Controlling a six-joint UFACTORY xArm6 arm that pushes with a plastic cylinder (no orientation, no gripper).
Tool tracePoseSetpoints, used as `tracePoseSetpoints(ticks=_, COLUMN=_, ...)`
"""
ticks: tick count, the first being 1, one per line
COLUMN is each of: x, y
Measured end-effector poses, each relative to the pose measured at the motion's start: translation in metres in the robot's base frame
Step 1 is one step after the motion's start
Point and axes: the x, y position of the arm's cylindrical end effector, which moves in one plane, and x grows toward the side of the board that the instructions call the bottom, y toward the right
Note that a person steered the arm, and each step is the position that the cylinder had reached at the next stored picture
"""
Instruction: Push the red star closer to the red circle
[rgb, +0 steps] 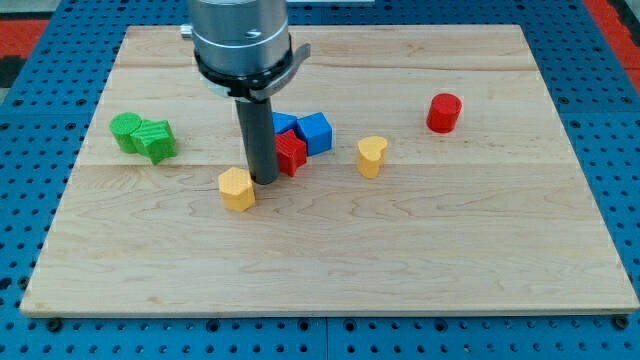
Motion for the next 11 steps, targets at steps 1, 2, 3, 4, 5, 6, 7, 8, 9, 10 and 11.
tracePoseSetpoints(ticks=1, x=-0.018, y=-0.035)
tracePoseSetpoints(ticks=2, x=-0.021, y=-0.030)
tracePoseSetpoints(ticks=3, x=-0.022, y=-0.007)
tracePoseSetpoints(ticks=4, x=-0.022, y=0.016)
tracePoseSetpoints(ticks=5, x=-0.022, y=0.038)
tracePoseSetpoints(ticks=6, x=-0.022, y=0.063)
tracePoseSetpoints(ticks=7, x=-0.023, y=0.081)
tracePoseSetpoints(ticks=8, x=-0.024, y=0.093)
tracePoseSetpoints(ticks=9, x=-0.024, y=0.101)
tracePoseSetpoints(ticks=10, x=-0.029, y=0.068)
tracePoseSetpoints(ticks=11, x=-0.048, y=0.068)
